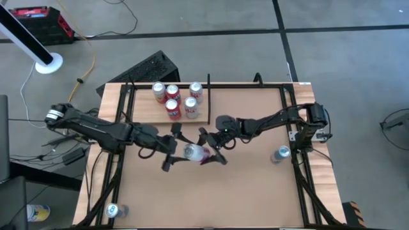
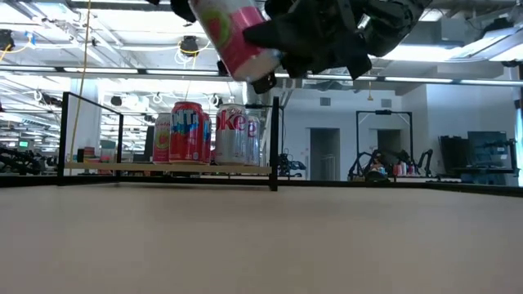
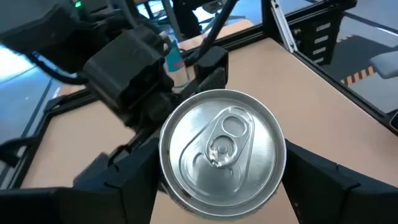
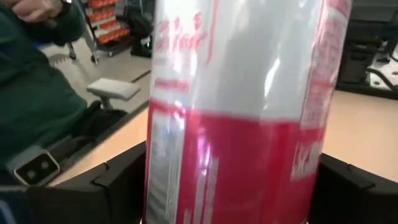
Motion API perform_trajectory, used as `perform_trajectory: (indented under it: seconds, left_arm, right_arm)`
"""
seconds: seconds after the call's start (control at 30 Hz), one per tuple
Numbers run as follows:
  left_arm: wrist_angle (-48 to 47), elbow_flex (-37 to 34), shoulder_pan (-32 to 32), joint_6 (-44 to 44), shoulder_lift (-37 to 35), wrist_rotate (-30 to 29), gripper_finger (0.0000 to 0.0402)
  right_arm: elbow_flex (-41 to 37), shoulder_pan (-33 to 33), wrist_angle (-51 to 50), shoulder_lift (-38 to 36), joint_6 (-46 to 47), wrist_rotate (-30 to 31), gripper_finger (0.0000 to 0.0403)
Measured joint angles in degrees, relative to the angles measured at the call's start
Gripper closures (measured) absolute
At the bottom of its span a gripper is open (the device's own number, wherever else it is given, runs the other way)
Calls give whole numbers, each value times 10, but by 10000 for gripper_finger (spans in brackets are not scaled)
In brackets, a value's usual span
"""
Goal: Place canned beverage on shelf
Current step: Put the pink-white soda can on the shelf aligned with the other pink-white soda can
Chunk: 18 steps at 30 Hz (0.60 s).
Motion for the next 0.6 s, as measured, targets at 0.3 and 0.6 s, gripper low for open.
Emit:
perform_trajectory:
  seconds: [0.3, 0.6]
  left_arm:
    - [-9, -2, -1, -8, -30, -12, 135]
    - [1, 1, -1, 3, -11, -28, 135]
  right_arm:
    - [-1, 9, 0, -2, -1, 16, 44]
    - [-8, 13, -68, 4, -12, 37, 44]
